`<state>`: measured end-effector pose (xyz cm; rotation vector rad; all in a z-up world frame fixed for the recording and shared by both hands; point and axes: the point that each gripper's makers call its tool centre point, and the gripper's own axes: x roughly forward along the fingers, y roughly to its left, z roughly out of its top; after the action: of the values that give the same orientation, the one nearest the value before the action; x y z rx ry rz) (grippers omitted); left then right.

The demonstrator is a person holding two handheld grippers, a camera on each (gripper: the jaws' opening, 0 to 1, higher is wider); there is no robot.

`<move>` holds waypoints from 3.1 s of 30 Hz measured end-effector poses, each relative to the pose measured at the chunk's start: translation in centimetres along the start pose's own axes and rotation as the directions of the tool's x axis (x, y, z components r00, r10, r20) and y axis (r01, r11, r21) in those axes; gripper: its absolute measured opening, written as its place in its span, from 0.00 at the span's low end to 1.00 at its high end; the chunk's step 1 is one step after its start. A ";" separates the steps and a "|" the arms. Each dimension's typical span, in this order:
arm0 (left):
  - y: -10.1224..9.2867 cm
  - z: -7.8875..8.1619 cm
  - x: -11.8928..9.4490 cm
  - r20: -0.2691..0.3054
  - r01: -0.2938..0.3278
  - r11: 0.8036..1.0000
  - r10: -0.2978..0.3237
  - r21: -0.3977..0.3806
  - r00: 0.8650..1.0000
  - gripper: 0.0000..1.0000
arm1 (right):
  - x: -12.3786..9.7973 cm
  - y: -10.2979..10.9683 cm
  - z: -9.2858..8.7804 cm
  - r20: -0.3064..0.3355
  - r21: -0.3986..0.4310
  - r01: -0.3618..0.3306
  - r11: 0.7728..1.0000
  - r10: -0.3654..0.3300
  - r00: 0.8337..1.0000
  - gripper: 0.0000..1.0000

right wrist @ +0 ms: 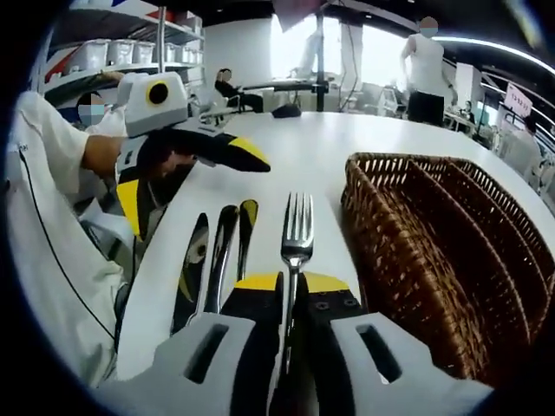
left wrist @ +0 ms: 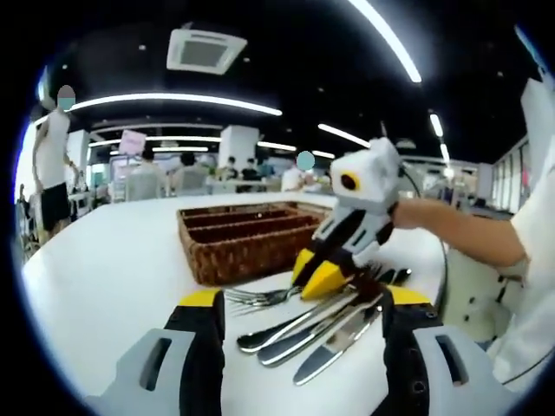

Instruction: Arrange the knives, forks, and spoons in their matching storage slots by inserting each utensil handle-first until every utensil is classified and aligned in the correct compartment

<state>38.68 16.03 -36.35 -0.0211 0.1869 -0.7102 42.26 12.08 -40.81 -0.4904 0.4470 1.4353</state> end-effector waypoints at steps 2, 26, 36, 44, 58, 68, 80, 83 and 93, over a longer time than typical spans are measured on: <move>0.0 0.0 -0.1 0.002 -0.001 1.000 0.001 0.002 1.000 0.74 | -0.3 1.3 -0.1 0.015 -0.025 0.001 1.000 -0.001 1.000 0.04; -0.5 -0.6 -0.1 -0.006 0.014 1.000 -0.014 -0.015 1.000 0.72 | -5.1 -3.5 3.3 0.102 -0.001 0.141 0.990 -0.140 0.985 0.03; -0.6 -0.5 0.0 0.001 0.020 1.000 -0.020 -0.021 1.000 0.71 | -7.3 -5.4 5.3 0.125 -0.020 0.184 0.983 -0.180 0.976 0.03; -0.7 -0.4 -0.1 0.006 0.022 0.999 -0.022 -0.023 1.000 0.71 | -8.5 -5.7 6.2 0.134 -0.031 0.203 0.979 -0.197 0.971 0.03; -1.0 -0.1 -0.1 0.011 0.032 0.999 -0.032 -0.020 0.999 0.71 | -11.4 -7.9 8.4 0.148 -0.060 0.261 0.964 -0.250 0.957 0.03; -0.8 -0.1 -0.1 0.017 0.030 0.999 -0.029 -0.025 0.999 0.71 | -11.7 -10.7 8.5 0.115 -0.077 0.276 0.958 -0.266 0.957 0.03; -0.5 0.4 -0.2 0.043 0.030 0.998 -0.028 -0.054 0.999 0.71 | -11.5 -15.6 8.1 0.040 -0.095 0.294 0.951 -0.291 0.956 0.03; -0.2 0.4 -0.2 0.043 0.020 0.999 -0.018 -0.048 0.999 0.71 | -10.8 -16.7 7.8 0.011 -0.112 0.292 0.950 -0.293 0.956 0.03; 0.3 0.1 -0.2 0.041 0.013 0.998 -0.010 -0.065 0.999 0.71 | -8.1 -19.0 5.9 -0.082 -0.130 0.251 0.959 -0.263 0.961 0.03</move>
<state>38.74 16.34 -36.27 -0.0994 0.1715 -0.7144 60.52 7.43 -30.40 -0.6922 0.3627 1.1935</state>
